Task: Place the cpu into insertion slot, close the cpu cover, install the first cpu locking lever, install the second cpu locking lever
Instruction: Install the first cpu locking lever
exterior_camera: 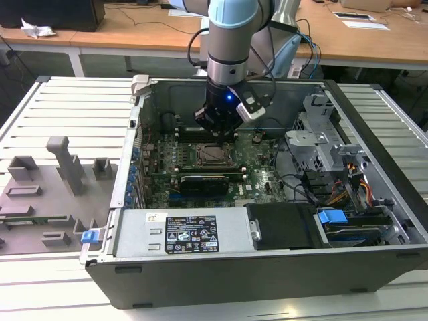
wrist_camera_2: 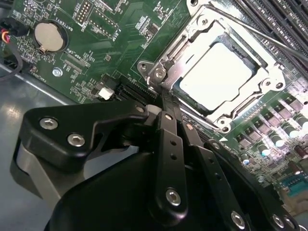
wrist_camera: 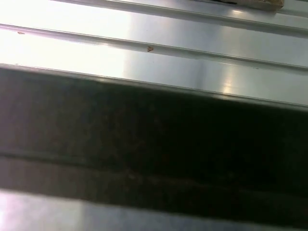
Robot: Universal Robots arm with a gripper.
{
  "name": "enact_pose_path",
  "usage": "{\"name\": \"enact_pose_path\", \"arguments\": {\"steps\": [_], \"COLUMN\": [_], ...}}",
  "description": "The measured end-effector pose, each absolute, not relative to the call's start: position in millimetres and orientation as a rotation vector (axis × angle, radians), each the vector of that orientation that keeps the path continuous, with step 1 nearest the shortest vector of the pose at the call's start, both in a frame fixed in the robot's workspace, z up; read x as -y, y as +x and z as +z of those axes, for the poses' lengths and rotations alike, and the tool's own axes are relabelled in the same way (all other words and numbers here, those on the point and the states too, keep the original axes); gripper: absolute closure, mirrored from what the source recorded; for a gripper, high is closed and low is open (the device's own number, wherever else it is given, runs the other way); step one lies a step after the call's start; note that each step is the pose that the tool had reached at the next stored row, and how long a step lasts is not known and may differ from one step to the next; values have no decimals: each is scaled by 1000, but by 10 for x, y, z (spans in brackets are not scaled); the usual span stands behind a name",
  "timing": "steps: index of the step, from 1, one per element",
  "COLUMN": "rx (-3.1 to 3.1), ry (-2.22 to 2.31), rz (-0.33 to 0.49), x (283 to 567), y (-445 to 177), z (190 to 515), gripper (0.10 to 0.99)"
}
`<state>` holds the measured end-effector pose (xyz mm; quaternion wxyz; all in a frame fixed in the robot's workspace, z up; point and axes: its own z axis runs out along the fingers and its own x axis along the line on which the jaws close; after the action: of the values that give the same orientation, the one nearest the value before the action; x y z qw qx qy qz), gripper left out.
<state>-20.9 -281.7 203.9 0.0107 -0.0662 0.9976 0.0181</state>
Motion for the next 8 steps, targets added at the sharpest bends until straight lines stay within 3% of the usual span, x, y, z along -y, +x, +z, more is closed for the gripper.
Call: {"name": "enact_pose_path", "arguments": {"steps": [8], "rx": [-3113], "ry": [-206], "rz": [49], "x": [2807], "y": [-205], "z": [2106], "gripper": [980]}}
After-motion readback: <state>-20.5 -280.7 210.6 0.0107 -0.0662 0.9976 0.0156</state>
